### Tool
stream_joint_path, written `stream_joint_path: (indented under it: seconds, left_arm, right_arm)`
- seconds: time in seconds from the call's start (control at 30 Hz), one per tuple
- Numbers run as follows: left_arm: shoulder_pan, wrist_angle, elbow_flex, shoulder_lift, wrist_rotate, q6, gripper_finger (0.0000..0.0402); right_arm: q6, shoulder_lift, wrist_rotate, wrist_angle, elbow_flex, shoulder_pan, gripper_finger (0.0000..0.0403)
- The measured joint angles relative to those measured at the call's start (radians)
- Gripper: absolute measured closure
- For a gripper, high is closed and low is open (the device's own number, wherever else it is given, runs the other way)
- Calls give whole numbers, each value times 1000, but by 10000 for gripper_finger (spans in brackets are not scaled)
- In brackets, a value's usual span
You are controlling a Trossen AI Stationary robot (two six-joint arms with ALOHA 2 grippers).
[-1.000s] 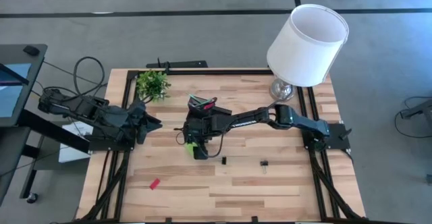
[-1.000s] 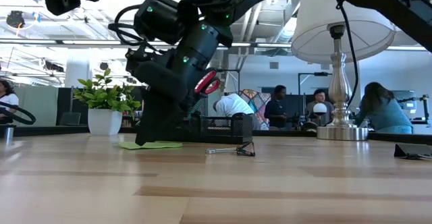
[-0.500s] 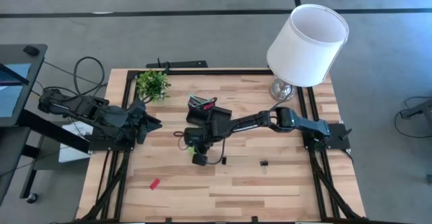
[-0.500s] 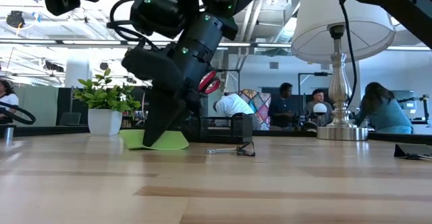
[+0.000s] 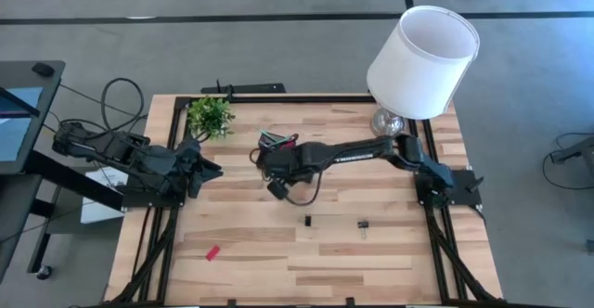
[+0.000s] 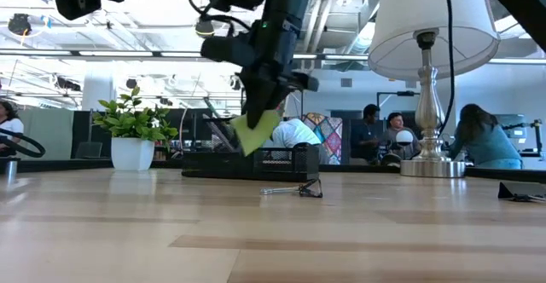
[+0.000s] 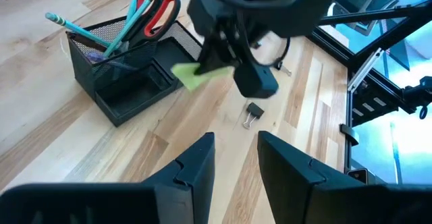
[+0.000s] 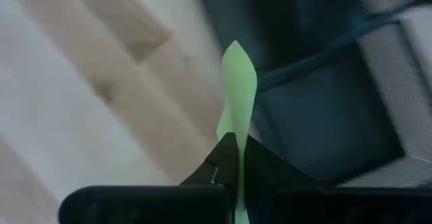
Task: Pick and place office supplies into organizer
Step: Put the green sticky notes into the black desk organizer
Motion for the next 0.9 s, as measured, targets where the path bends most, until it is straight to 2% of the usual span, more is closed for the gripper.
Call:
stream_joint_path:
  seconds: [0.1,0.27,0.4,0.53,0.73,0.9]
  left_arm:
    - [0,0,0,0,0,1,294]
    - [0,0,0,0,6,2,294]
    - [0,0,0,0,30,3,294]
    - [0,0,0,0,34,5,294]
    - [0,0,0,0,33,20,294]
    - [0,0,0,0,33,21,294]
  right_arm:
    - [60,-26,39,-63,-2,-19,397]
    - [123,-33,43,-157,0,-75,400]
    - [123,-16,36,-159,0,-120,400]
    - [90,-17,-17,-125,0,-155,398]
    - [-15,-17,-60,-122,2,-166,345]
    - [-22,-17,-69,-122,2,-165,298]
